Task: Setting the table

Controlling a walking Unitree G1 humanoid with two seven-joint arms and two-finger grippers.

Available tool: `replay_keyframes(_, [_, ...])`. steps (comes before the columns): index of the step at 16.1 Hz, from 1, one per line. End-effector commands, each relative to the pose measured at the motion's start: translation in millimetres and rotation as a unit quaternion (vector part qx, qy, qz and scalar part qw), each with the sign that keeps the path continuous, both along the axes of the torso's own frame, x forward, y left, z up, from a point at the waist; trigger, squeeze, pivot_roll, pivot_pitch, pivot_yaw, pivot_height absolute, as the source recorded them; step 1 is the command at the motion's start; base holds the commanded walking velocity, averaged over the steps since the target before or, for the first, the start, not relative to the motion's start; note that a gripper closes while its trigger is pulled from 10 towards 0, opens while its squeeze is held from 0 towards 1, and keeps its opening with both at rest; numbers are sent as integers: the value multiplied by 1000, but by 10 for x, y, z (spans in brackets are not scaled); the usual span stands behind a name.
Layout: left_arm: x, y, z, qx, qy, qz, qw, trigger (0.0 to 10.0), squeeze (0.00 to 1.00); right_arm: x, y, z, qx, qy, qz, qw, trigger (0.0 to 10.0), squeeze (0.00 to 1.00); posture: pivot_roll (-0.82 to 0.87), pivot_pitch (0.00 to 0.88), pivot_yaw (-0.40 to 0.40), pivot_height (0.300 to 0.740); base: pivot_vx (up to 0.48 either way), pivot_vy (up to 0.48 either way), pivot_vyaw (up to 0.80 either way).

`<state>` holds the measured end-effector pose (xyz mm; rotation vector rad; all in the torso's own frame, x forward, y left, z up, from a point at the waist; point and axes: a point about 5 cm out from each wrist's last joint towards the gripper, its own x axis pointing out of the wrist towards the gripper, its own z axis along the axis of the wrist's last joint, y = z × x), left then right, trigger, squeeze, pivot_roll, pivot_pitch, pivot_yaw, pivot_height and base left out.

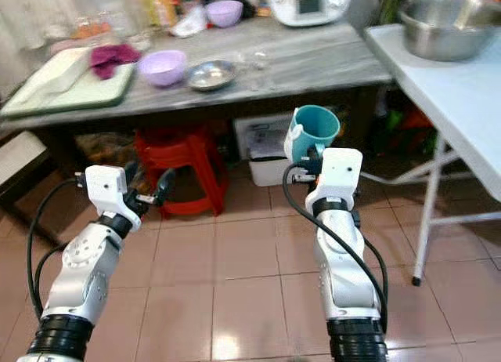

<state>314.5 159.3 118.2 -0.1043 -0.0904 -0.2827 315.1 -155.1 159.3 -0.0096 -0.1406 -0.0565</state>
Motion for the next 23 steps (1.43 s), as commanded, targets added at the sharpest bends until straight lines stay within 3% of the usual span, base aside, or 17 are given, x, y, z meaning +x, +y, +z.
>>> replay_keyframes(1, [2,-22,14,3,-2,-4,1000,10000,0,4,-47,19,2,-3,-10,1000,10000,0,-186,74,101,740,300,0,-550])
replay_keyframes(5, [-2,-35,10,3,-1,-6,1000,10000,0,2,-42,15,3,-3,-11,1000,10000,0,-186,75,104,740,304,0,-730])
replay_keyframes(8, [7,-38,21,4,-3,-8,1000,10000,0,7,-27,31,-10,-9,-7,1000,10000,0,-186,73,108,740,343,0,0])
replay_keyframes(19, [14,-49,35,7,-4,-13,1000,10000,0,-4,-37,28,-6,-11,-12,1000,10000,0,-185,78,114,740,480,0,585])
replay_keyframes(23, [5,-55,38,4,-5,-12,1000,10000,0,-5,-25,63,-11,-16,-8,1000,10000,0,-184,77,109,740,480,0,0])
